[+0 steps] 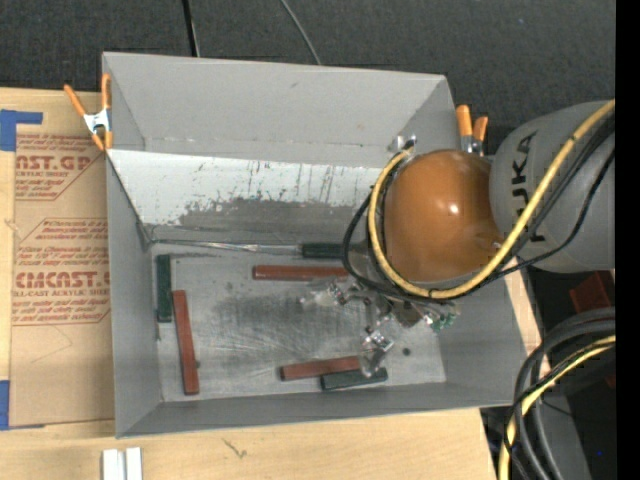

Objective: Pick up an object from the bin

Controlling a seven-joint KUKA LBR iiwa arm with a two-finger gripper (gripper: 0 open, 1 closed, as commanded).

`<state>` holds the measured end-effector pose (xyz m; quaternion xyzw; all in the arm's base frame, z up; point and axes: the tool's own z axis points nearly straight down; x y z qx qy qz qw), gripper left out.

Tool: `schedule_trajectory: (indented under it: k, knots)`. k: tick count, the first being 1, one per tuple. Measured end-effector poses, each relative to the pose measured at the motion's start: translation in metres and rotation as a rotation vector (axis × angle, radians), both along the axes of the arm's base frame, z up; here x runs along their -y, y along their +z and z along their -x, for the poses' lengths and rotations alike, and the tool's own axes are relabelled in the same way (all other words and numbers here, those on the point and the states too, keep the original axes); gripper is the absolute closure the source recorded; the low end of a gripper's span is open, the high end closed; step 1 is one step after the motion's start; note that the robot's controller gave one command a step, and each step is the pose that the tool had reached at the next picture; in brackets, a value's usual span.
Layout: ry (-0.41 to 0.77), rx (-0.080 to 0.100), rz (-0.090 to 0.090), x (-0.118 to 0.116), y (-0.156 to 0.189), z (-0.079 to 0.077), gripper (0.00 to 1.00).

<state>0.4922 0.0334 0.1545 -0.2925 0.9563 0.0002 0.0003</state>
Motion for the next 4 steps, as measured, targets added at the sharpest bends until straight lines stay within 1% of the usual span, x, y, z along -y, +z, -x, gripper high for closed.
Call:
schedule_trajectory:
  k: [1, 2, 3, 4]
  knots:
    - [0.044, -0.002, -0.001, -0.006, -0.012, -0.001, 0.00]
    - [-0.002, -0.003, 0.001, 0.022, -0.080, 0.003, 1.00]
    - [-0.002, -0.003, 0.001, 0.022, -0.080, 0.003, 1.00]
    - [0.094, 0.004, -0.001, 0.026, 0.096, 0.003, 1.00]
